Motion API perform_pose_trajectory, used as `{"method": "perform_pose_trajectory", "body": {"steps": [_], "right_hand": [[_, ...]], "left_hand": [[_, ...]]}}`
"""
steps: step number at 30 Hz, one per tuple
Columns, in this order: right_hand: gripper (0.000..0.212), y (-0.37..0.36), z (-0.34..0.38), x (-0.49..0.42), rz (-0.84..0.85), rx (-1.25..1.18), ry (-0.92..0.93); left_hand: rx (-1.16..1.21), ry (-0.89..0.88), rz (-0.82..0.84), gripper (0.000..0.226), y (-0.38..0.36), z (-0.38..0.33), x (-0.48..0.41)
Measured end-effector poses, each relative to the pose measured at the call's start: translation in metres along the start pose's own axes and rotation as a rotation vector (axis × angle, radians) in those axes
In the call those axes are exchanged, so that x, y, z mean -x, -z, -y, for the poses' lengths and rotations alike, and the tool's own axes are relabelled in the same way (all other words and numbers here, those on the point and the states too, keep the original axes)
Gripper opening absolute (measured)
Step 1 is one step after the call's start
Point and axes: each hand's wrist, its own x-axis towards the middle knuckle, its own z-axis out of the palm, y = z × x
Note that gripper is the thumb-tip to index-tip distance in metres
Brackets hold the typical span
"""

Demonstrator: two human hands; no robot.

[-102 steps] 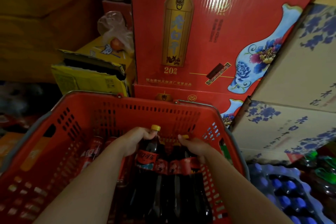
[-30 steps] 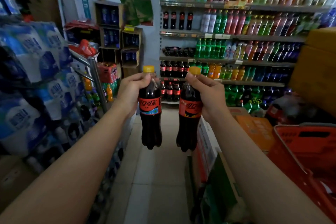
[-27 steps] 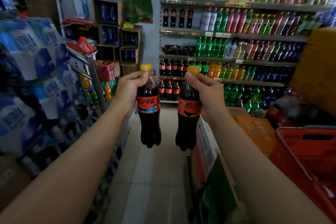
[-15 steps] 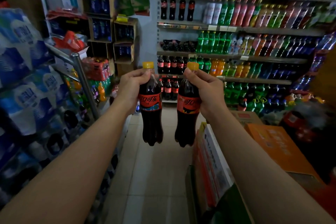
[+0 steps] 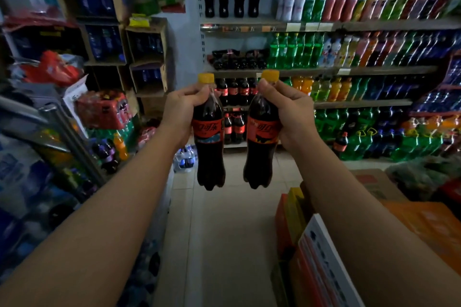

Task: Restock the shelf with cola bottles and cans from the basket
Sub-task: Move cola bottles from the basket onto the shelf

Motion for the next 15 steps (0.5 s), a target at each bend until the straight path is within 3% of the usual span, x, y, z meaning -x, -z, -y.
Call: {"method": "perform_pose_trajectory", "body": {"steps": [5, 15], "right_hand": [[0.026, -0.003, -0.028, -0.095, -0.011, -0.013, -0.012], [0.016, -0.01, -0.08, -0.311, 0.004, -0.031, -0.037]], "left_hand": [[0.011, 0.001, 0.027, 0.014, -0.006, 0.027, -0.098], [0.002, -0.004, -0.016, 0.015, -0.025, 0.074, -0.302]]}}
